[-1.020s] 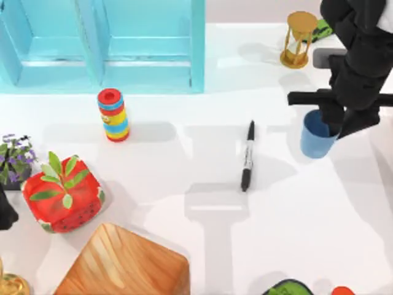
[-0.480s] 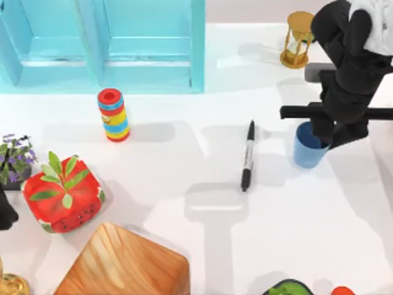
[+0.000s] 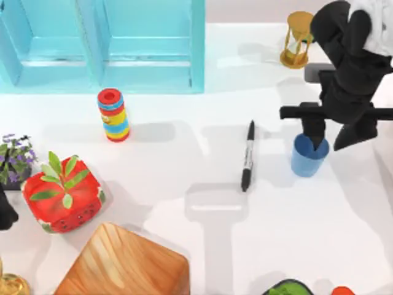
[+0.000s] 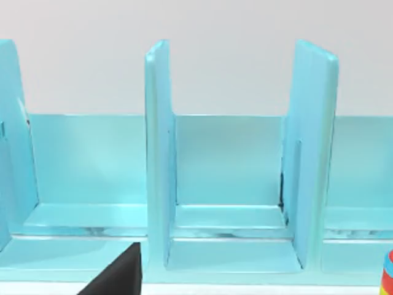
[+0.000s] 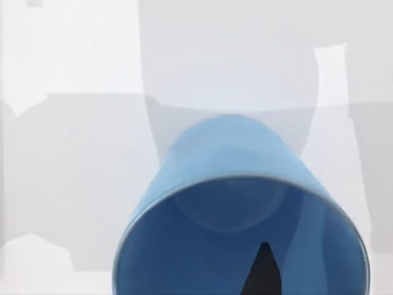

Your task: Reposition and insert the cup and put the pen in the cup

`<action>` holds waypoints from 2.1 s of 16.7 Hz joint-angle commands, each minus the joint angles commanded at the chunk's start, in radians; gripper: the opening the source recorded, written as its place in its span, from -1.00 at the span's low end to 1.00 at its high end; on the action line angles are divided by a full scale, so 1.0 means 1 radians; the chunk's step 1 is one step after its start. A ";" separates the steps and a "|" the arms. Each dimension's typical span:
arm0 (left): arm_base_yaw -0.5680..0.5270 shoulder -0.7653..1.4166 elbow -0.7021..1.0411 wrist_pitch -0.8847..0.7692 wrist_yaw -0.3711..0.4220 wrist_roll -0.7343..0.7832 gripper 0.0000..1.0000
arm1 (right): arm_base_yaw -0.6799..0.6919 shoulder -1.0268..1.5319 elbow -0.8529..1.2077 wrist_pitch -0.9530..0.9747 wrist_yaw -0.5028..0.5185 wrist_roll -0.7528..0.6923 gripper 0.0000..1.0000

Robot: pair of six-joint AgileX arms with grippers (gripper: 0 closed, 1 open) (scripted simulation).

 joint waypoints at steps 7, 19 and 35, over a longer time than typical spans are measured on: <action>0.000 0.000 0.000 0.000 0.000 0.000 1.00 | 0.000 0.000 0.000 0.000 0.000 0.000 1.00; 0.000 0.000 0.000 0.000 0.000 0.000 1.00 | -0.001 0.023 0.172 -0.167 0.000 0.000 1.00; 0.000 0.000 0.000 0.000 0.000 0.000 1.00 | 0.016 0.065 0.681 -0.627 0.010 0.028 1.00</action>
